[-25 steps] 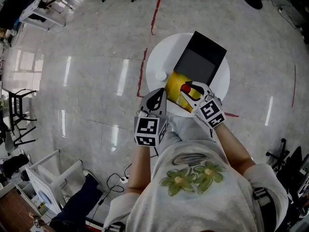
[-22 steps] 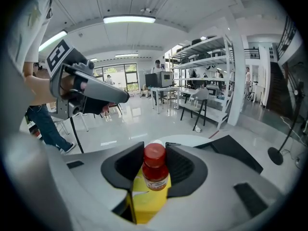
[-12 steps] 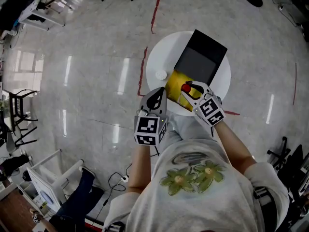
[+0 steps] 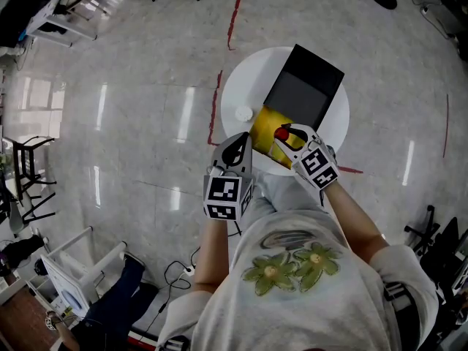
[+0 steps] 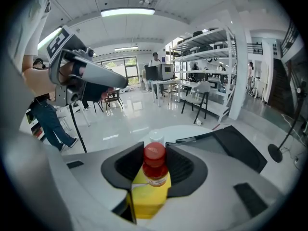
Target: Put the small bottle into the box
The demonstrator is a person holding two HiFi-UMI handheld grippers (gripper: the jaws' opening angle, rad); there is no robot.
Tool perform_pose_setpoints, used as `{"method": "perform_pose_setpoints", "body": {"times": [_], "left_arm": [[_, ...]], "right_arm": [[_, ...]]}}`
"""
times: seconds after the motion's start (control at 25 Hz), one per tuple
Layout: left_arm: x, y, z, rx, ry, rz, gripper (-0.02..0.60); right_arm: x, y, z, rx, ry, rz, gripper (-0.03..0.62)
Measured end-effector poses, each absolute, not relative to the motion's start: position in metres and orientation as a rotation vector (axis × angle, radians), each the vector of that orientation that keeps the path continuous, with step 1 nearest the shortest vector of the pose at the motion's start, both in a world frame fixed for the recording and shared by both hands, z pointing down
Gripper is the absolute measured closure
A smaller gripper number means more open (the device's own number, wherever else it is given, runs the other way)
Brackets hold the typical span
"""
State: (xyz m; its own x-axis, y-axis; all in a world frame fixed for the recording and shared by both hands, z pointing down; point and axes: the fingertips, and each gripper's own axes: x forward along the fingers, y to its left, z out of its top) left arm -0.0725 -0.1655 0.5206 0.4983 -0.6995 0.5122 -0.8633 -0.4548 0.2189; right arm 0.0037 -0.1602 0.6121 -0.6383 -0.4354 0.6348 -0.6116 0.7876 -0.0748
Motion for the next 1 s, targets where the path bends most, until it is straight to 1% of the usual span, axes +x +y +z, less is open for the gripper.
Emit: {"method": "perform_pose_setpoints", "body": {"times": [1.0], "left_arm": [[-0.078,-0.166,0.535,2.257,-1.289,0.501,0.581]], "right_arm": [[0.008,-0.151,0.656,0.704,-2.275,0.426,0.448]]}}
